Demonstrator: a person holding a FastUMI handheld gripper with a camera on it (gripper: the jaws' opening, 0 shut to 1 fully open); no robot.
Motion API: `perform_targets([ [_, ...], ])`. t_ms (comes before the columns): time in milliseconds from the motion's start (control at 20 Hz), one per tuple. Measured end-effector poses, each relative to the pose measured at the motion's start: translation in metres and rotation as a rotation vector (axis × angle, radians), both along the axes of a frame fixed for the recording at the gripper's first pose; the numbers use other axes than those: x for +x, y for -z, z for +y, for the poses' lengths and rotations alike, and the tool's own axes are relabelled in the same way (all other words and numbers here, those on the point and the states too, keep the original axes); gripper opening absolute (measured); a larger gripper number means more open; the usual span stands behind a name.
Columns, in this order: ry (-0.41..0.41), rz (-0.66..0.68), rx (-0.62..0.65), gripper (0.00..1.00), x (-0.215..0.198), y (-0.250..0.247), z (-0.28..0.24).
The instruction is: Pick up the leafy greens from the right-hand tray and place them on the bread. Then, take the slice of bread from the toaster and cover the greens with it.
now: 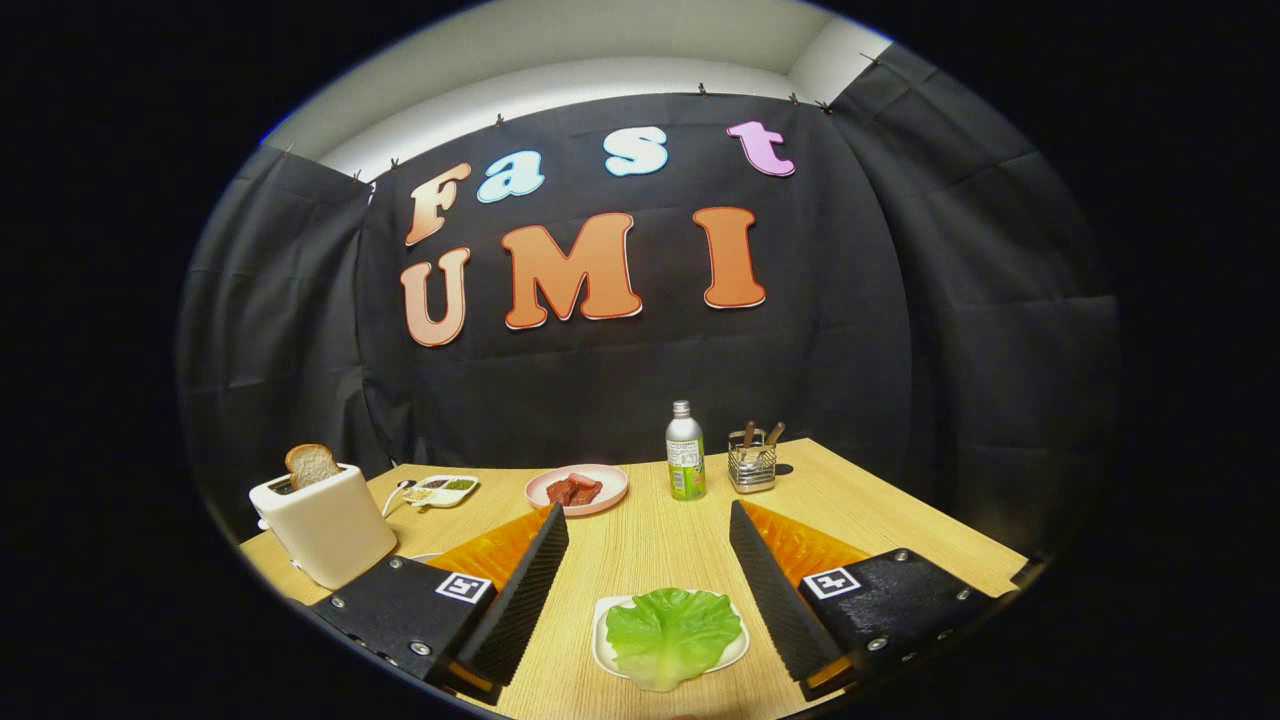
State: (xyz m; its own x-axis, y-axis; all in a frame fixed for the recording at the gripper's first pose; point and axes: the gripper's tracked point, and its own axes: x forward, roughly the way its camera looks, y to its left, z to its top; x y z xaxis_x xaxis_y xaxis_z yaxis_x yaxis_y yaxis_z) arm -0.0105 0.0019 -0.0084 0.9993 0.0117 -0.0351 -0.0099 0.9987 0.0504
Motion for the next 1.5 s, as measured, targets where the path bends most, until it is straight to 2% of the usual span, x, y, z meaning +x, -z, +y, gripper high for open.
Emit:
perform_targets([
  [450, 0.038, -0.01, -0.055, 0.97, 0.005, 0.01, -0.005],
  [800, 0.07, 0.182, -0.139, 0.97, 0.019, 0.078, -0.01],
  [1200, 0.027, 0.428, -0.27, 0.99, 0.023, 0.142, -0.007],
  [1500, 0.017, 0.51, -0.242, 1.0, 0.025, 0.165, -0.008],
])
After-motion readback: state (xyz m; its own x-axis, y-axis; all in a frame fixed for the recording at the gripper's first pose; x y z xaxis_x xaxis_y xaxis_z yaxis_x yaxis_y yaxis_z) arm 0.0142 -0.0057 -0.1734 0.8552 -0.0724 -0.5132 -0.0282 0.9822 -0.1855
